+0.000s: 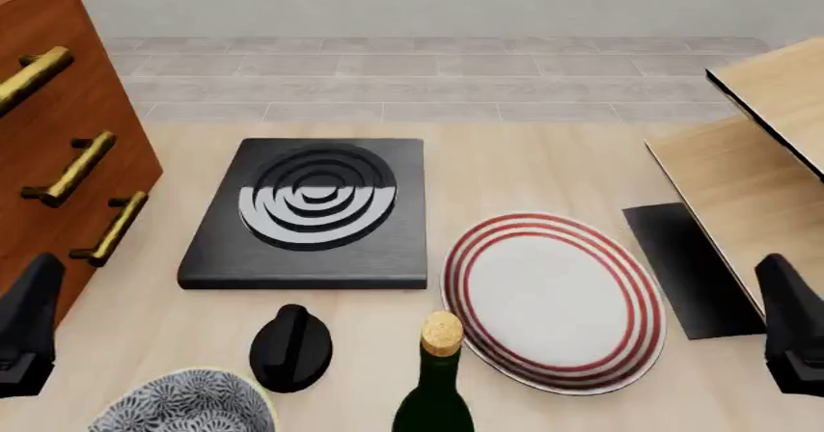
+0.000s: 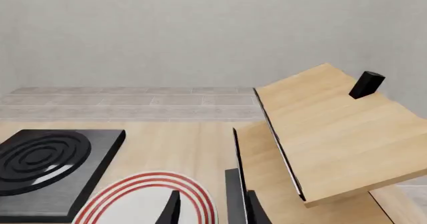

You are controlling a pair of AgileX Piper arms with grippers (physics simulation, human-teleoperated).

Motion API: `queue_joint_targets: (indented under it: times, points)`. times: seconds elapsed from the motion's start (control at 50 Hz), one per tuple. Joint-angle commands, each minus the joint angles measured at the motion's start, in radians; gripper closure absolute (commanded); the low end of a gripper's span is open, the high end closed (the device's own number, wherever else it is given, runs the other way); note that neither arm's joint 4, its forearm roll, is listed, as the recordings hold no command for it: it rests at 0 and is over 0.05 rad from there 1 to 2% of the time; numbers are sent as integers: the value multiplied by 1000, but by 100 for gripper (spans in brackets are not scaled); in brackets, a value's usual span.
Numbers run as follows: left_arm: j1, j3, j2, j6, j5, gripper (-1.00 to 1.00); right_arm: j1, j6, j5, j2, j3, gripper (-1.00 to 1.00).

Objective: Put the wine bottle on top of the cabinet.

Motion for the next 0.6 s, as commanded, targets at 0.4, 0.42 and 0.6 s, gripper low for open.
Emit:
queue_joint_targets:
  times: [0.4, 0.42, 0.6]
  points:
    - [-130, -28, 1, 7, 40, -100, 0, -1, 18, -16, -3, -100]
    - [-140, -34, 1, 5, 51, -100, 0, -1, 19, -16, -4, -100]
    - [-276, -65, 2, -9, 94, -100, -1, -1, 19, -17, -4, -100]
